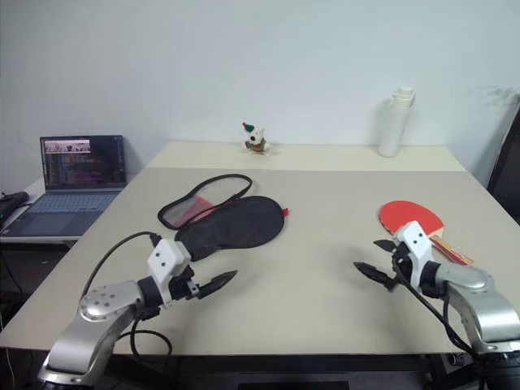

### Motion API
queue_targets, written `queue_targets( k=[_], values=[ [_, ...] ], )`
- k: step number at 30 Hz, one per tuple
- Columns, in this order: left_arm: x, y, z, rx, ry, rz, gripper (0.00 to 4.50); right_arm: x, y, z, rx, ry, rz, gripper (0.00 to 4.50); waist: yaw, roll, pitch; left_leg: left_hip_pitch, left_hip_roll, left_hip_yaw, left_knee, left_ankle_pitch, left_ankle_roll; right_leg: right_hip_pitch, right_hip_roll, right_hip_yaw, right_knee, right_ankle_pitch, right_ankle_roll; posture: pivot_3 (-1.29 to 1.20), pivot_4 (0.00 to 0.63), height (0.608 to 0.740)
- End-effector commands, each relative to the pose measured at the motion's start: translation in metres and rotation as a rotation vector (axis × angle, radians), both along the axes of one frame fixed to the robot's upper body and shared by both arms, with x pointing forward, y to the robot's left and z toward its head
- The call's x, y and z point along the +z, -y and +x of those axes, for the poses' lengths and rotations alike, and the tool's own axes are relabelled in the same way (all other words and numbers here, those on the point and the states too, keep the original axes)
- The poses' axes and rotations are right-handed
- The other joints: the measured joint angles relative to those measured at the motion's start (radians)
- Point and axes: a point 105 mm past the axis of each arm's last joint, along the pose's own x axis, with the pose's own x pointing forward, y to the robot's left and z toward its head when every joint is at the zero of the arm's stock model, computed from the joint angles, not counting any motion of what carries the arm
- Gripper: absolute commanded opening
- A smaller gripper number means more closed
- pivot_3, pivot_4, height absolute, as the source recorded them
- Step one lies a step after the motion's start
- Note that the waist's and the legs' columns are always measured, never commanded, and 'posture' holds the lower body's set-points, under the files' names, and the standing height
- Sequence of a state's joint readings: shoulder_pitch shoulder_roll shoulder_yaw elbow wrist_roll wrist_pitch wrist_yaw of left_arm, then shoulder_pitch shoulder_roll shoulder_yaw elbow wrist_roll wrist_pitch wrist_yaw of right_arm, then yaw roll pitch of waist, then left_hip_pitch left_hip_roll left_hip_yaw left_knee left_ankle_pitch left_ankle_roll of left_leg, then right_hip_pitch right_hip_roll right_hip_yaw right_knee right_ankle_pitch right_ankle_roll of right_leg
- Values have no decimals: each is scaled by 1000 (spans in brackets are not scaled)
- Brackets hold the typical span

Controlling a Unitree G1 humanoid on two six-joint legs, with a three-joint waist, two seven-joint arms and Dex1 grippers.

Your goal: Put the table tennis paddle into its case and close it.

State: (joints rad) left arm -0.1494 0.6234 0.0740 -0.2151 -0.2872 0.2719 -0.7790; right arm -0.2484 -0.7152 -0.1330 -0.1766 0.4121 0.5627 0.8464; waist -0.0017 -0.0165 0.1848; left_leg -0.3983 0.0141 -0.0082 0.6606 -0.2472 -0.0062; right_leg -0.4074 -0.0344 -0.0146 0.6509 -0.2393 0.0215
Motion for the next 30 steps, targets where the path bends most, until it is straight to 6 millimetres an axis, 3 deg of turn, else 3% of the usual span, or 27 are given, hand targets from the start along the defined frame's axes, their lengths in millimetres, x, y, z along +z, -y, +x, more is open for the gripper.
queue_targets(
  k=[1,8,10,17,25,30],
  values=[
    [18,-2,7,-19,78,9,3877,17,-4,-5,27,35,-2,4451,0,0,0,0,0,0,0,0,0,0,0,0,0,0,0,0,150,740],
    [26,-23,15,-14,64,-9,3877,30,-24,-17,91,-14,30,4451,-1,0,0,0,0,2,0,0,0,0,0,1,-1,1,1,0,150,740],
    [28,-32,16,-11,53,-4,4462,29,-31,-23,125,-36,45,4500,-1,-1,0,0,0,2,0,0,0,0,0,1,-1,1,1,0,150,740],
    [28,-70,28,27,41,94,4488,15,-80,-30,198,-45,126,4500,-1,-1,0,0,0,2,0,0,0,0,0,1,-1,1,1,0,150,740],
    [8,-77,56,-32,-20,210,4488,21,-77,-30,159,-14,154,4500,5,-3,0,-2,-1,6,0,-1,1,-2,-1,1,-3,3,4,0,150,740],
    [-19,-74,74,-54,-125,306,4488,25,-78,-26,140,8,159,4500,3,-4,0,-2,-1,10,1,-1,1,-2,-1,0,-2,3,5,0,150,740]
  ],
)
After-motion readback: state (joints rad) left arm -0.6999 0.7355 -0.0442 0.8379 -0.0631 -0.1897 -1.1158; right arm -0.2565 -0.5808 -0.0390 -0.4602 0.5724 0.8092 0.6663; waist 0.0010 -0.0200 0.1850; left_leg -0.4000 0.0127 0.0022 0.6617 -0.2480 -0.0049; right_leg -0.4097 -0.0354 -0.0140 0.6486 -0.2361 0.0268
